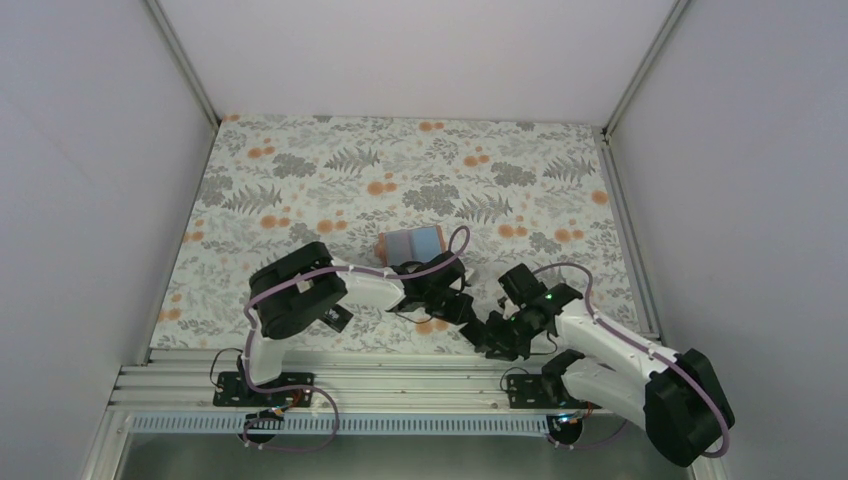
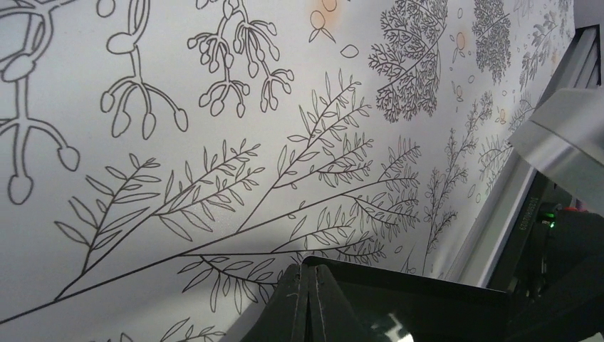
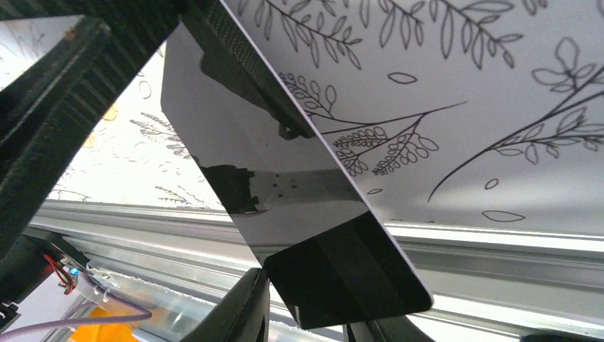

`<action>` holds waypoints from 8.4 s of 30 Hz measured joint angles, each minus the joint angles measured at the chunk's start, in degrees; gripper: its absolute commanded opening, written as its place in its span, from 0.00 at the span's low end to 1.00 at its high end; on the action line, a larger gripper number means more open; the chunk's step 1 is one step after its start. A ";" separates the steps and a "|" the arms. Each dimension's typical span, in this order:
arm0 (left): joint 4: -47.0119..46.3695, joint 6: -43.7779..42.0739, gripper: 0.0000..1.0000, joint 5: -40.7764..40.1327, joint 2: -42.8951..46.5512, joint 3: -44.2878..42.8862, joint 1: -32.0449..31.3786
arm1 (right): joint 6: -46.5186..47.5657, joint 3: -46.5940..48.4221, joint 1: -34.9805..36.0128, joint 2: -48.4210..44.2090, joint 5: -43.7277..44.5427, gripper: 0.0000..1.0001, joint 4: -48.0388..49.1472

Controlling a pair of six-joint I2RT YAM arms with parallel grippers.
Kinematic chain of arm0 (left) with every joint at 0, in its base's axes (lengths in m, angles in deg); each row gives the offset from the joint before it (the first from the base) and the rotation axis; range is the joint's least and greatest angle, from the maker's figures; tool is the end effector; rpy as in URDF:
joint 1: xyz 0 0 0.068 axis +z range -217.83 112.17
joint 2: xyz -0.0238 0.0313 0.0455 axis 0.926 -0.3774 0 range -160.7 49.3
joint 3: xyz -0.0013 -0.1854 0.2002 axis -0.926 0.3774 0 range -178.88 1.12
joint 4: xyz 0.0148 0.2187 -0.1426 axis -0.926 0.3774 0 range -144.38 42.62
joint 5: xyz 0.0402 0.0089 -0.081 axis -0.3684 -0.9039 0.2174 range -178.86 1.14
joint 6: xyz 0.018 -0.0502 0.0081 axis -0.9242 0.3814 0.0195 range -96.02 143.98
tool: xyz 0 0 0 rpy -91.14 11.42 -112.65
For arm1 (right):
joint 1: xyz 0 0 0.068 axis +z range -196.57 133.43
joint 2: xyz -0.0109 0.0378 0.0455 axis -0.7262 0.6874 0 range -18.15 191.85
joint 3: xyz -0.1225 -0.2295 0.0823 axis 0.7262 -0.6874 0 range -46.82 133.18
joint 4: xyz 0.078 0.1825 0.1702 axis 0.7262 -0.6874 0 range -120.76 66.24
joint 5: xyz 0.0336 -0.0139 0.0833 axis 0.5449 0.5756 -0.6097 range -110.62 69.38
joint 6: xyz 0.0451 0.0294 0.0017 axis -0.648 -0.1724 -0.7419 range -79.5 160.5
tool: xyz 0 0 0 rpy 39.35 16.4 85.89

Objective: Put the credit cards into the card holder

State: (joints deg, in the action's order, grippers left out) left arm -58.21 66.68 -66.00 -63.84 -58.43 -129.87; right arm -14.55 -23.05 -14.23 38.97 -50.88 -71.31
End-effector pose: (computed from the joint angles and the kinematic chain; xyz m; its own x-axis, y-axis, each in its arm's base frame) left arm 0.1690 -0.3478 0.1132 -0.8947 0.3529 -0.2737 0.4420 0.6118 -0.6560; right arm 0.1010 0.0851 0.1474 -0.9118 0.2606 0.3173 0.3805 0.8266 0.4146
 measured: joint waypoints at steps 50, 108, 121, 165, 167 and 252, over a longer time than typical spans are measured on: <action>18.53 0.63 0.51 -17.20 45.05 -5.70 20.24 | 4.00 42.32 -4.85 9.90 4.33 0.04 31.82; -21.40 10.73 0.20 -3.93 41.16 -5.79 24.50 | -20.06 48.17 -3.10 16.33 -14.43 0.04 62.66; -22.40 11.39 0.12 -3.87 41.09 -5.79 24.81 | -18.82 48.70 -2.97 16.33 -14.58 0.04 61.66; 6.08 0.20 0.02 -5.16 42.64 3.19 33.38 | 18.25 40.85 -17.25 20.90 -7.32 0.61 29.70; 6.32 -0.44 0.02 -4.31 41.90 5.09 33.62 | 19.41 39.67 -17.66 23.52 -7.23 0.61 29.70; -10.69 13.73 0.02 8.70 9.99 14.80 33.24 | 25.94 34.32 -18.01 54.14 -14.27 0.39 42.01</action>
State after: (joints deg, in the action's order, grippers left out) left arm -68.90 80.41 -57.30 -53.85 -43.63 -96.62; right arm 11.39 11.26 -32.24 93.11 -65.15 -29.30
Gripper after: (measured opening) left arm 0.026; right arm 0.394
